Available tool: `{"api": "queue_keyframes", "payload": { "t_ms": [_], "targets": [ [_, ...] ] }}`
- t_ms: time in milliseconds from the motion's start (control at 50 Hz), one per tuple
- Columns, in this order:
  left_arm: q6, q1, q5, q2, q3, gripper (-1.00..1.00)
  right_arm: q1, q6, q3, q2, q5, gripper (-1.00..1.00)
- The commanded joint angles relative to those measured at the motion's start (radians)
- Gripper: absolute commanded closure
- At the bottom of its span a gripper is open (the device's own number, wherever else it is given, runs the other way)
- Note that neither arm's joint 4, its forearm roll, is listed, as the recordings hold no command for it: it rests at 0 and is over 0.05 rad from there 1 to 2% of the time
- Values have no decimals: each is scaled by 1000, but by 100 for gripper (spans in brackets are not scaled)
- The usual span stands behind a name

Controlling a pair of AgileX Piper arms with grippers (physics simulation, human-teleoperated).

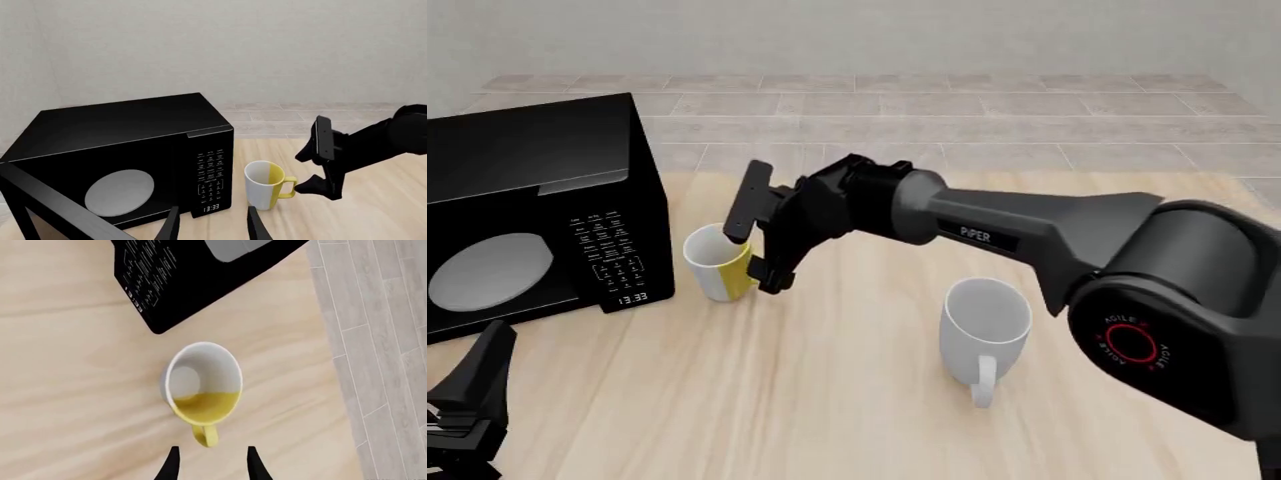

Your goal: Put the yellow and white mug to the front of the white mug.

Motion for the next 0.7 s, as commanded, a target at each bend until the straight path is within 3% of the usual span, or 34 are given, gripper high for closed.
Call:
{"api": "queue_keyframes", "payload": {
  "t_ms": [20, 700],
  "targets": [
    [0, 0, 0, 0, 0, -100, -11, 6, -22, 30, 1, -100],
    [0, 1, -2, -10, 12, -100, -12, 37, -81, 128, -14, -100]
  ]
}}
